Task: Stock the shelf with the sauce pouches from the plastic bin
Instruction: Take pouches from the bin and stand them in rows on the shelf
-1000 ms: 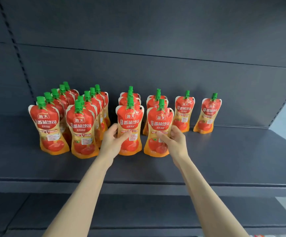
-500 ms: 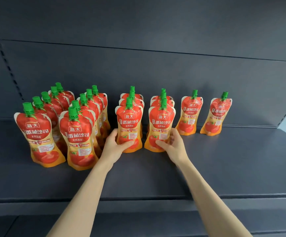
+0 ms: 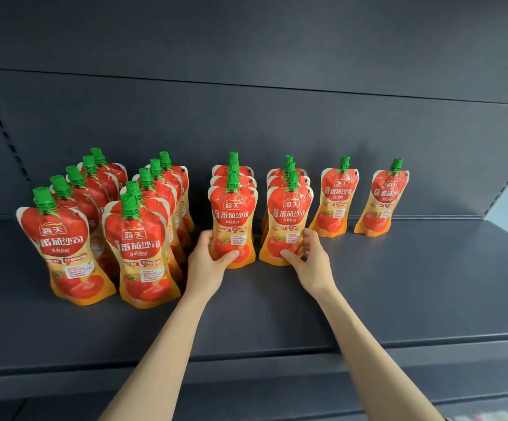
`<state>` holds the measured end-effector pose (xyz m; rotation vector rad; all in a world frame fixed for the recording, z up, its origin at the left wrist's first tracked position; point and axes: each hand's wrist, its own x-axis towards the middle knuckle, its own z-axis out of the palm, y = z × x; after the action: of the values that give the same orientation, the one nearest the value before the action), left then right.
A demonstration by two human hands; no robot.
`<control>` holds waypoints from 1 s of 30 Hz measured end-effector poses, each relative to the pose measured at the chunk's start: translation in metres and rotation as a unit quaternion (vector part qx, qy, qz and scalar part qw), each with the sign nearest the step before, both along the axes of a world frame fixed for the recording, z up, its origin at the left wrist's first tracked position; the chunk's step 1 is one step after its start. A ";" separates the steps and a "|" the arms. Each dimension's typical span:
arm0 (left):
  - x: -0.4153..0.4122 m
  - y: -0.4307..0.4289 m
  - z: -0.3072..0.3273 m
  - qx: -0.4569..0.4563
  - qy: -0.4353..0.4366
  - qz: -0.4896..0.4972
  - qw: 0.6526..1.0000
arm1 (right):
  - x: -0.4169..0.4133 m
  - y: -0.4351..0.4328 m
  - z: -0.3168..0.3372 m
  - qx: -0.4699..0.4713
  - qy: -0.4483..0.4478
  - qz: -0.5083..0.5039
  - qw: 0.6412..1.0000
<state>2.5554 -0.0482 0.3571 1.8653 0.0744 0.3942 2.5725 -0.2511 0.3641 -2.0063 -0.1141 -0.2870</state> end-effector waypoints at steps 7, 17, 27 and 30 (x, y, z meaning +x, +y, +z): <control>-0.004 -0.002 0.005 0.048 0.021 0.017 0.999 | -0.001 0.001 0.001 -0.038 0.015 -0.022 0.999; -0.061 -0.019 0.013 0.180 -0.014 0.044 0.983 | -0.055 -0.016 0.006 -0.101 -0.040 -0.089 0.990; -0.133 -0.126 0.030 0.171 -0.107 -0.157 0.967 | -0.182 -0.111 -0.002 -0.123 -0.063 -0.196 0.971; -0.165 -0.177 0.013 0.157 -0.115 -0.232 0.953 | -0.236 -0.155 -0.019 -0.126 -0.037 -0.232 0.964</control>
<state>2.3903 -0.2252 0.3699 2.0568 -0.6072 0.3015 2.3369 -0.4062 0.3448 -2.2610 0.2928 -0.6742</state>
